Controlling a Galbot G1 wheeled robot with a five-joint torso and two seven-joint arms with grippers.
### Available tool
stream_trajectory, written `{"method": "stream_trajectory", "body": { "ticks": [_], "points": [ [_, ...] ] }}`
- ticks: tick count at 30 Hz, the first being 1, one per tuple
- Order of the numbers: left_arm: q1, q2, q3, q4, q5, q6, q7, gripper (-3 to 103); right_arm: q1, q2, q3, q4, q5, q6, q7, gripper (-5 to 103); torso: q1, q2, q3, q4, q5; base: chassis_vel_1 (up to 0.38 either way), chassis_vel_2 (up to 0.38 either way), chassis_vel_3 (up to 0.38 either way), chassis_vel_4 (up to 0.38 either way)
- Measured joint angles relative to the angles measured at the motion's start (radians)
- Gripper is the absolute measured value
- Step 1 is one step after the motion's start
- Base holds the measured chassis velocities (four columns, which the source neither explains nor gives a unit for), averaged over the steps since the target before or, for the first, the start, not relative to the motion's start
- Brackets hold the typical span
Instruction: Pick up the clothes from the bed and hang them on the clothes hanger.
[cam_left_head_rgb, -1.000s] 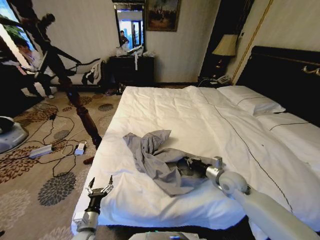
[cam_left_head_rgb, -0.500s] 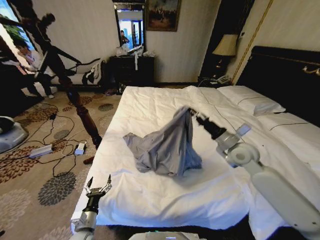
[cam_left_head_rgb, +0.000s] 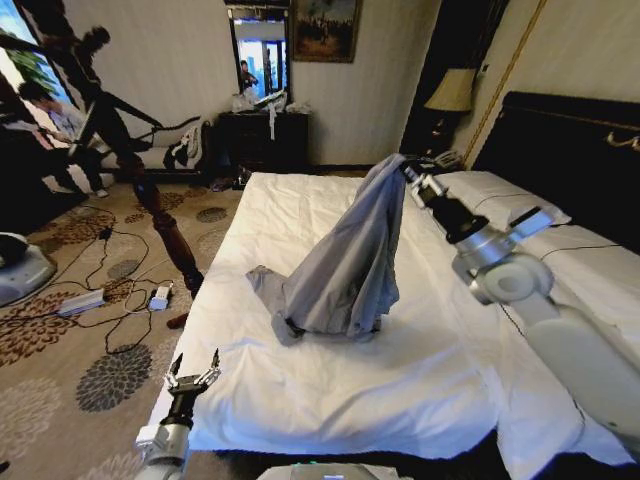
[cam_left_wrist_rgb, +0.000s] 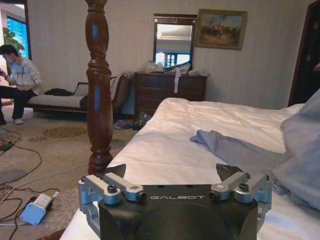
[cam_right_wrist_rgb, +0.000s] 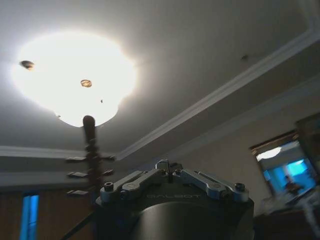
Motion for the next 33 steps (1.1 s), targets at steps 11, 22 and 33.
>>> {"method": "stream_trajectory", "body": {
  "ticks": [11, 22, 33],
  "points": [
    [0.000, 0.026, -0.009, -0.009, -0.023, -0.002, 0.000, 100, 0.347, 0.006, -0.095, -0.236, -0.011, 0.000, 0.093, 0, 0.000, 0.000, 0.000, 0.0002, -0.0002, 0.000, 0.000, 0.000, 0.000],
    [-0.018, 0.024, 0.001, 0.015, -0.022, -0.005, 0.000, 100, -0.006, -0.099, -0.050, 0.039, -0.187, 0.022, 0.072, 0, 0.000, 0.000, 0.000, -0.0004, 0.0000, 0.000, 0.000, 0.000, 0.000],
    [-0.045, 0.017, 0.004, 0.058, -0.017, -0.005, 0.001, 100, -0.464, -0.034, -0.191, 0.203, -0.452, -0.070, -0.014, 0, 0.000, 0.000, 0.000, 0.0003, -0.0002, 0.000, 0.000, 0.000, 0.000]
  ]
}}
